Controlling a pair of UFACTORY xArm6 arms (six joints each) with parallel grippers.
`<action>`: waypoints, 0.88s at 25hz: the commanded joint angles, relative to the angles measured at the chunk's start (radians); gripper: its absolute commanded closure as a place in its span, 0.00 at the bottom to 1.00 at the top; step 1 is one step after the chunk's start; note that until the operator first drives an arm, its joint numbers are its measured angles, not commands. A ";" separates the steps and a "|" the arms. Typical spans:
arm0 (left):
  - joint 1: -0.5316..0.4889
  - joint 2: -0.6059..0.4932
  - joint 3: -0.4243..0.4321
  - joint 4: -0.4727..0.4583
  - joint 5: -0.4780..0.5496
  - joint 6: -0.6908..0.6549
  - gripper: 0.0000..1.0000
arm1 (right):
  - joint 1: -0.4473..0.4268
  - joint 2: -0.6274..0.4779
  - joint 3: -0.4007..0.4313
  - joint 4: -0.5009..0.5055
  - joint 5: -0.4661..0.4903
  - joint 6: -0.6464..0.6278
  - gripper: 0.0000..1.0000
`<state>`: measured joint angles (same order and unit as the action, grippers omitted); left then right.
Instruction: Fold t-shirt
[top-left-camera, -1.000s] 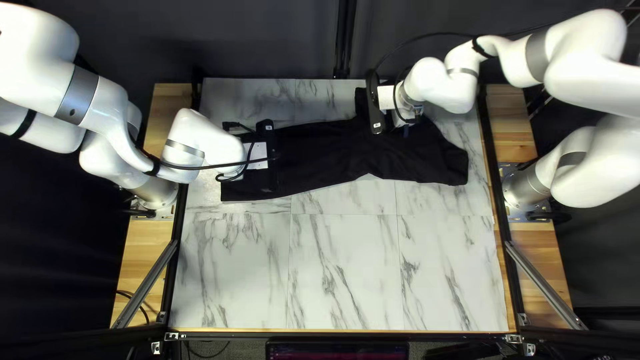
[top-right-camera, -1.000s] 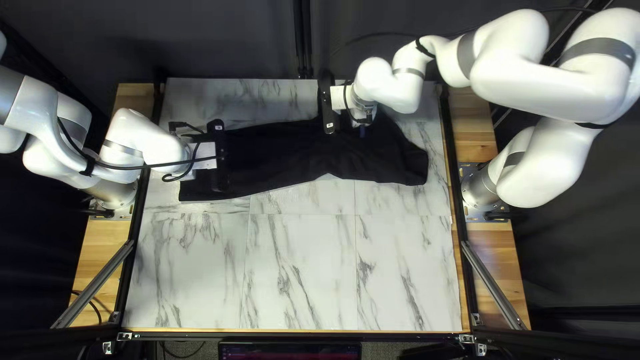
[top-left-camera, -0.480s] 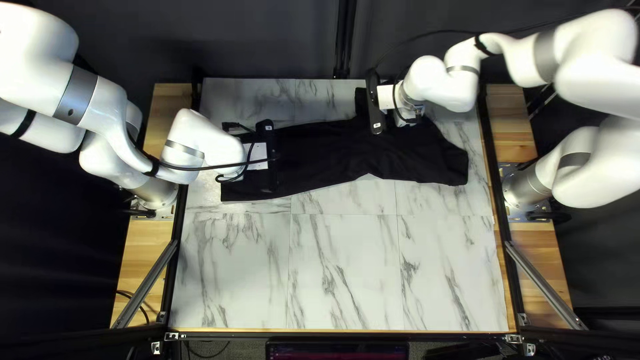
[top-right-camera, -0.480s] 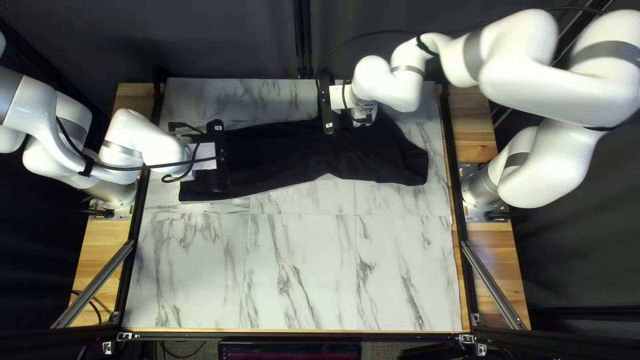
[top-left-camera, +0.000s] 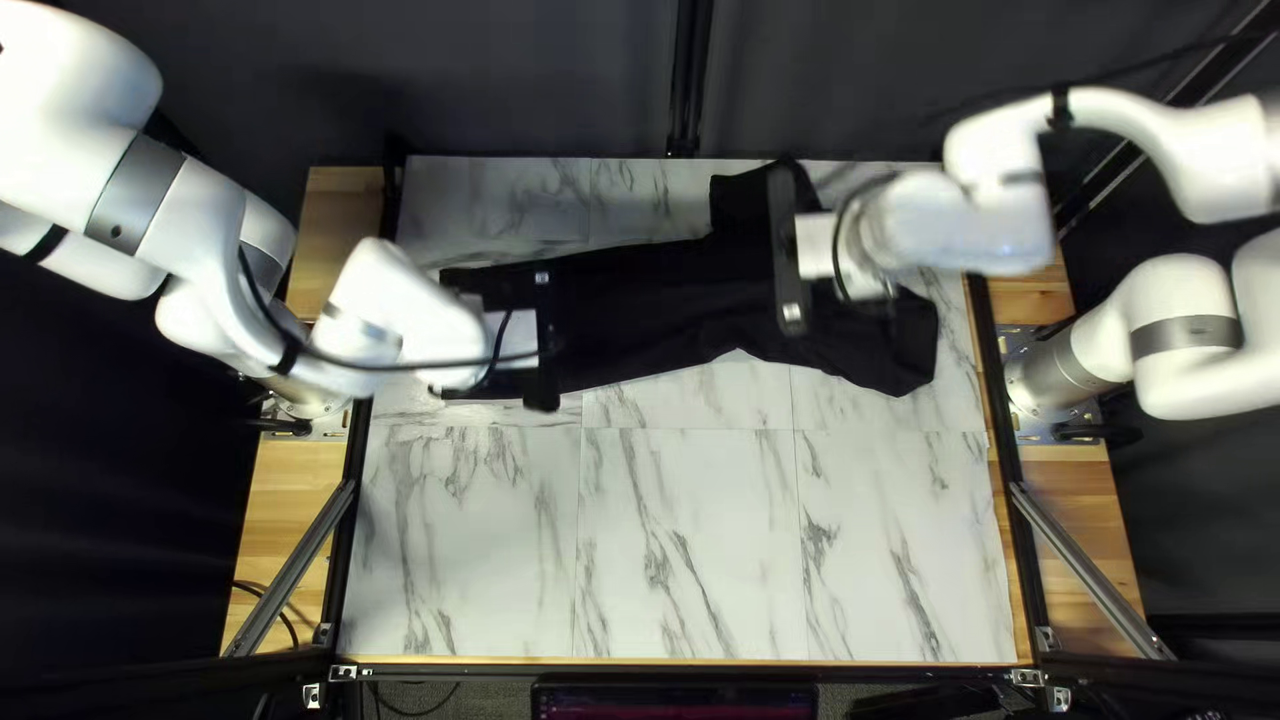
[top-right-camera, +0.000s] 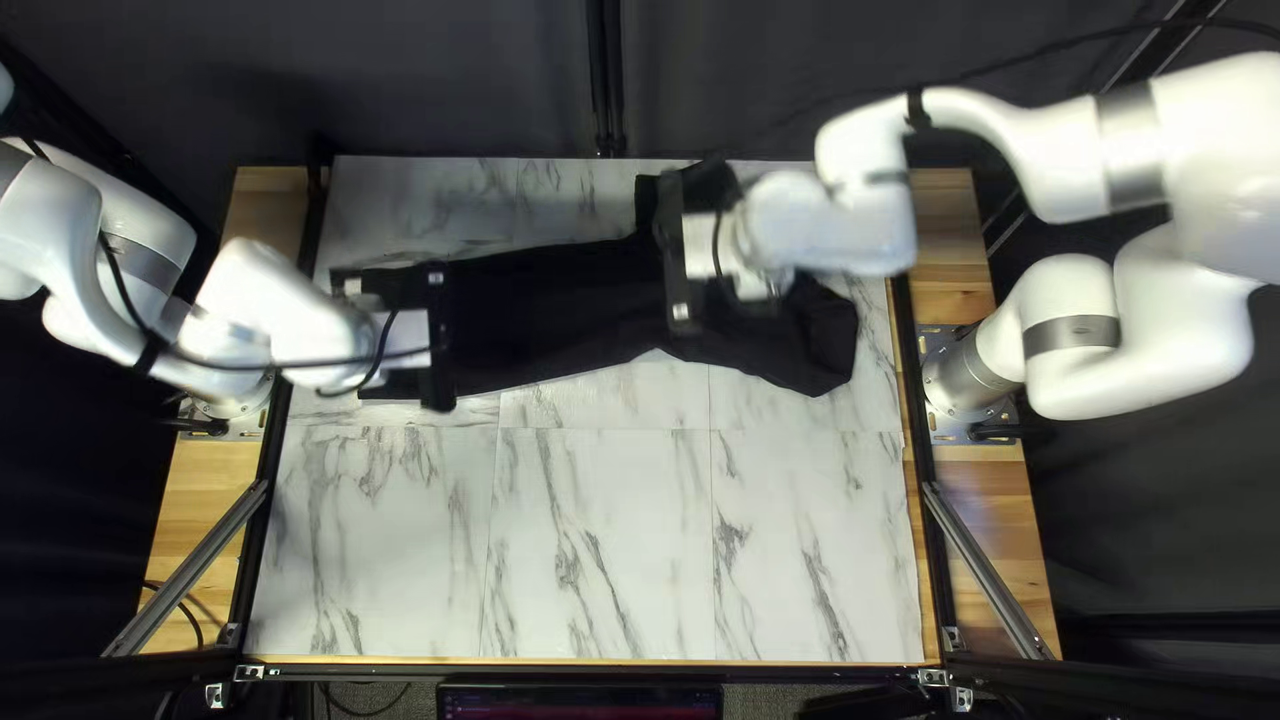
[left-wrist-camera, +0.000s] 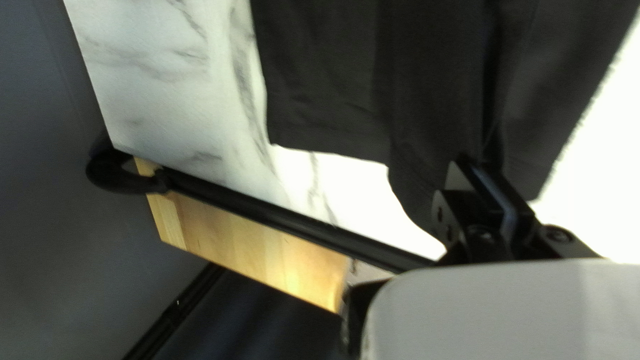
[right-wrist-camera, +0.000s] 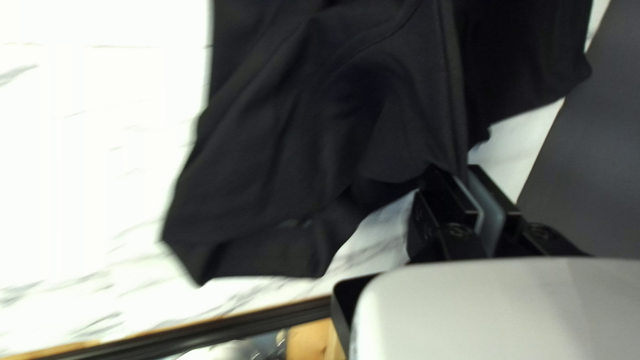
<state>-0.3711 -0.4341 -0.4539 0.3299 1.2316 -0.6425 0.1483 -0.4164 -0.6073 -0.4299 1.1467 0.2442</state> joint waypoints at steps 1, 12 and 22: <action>-0.135 0.095 -0.091 -0.058 0.038 -0.105 0.99 | 0.283 0.092 -0.089 0.033 0.123 0.262 1.00; -0.313 0.325 -0.269 -0.155 0.030 -0.223 0.98 | 0.607 0.431 -0.372 0.161 0.177 0.516 1.00; -0.354 0.410 -0.315 -0.201 0.000 -0.241 0.95 | 0.664 0.610 -0.498 0.238 0.113 0.498 1.00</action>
<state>-0.7212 -0.0308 -0.7707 0.1364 1.2402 -0.8818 0.8087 0.1651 -1.0916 -0.2060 1.2857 0.7583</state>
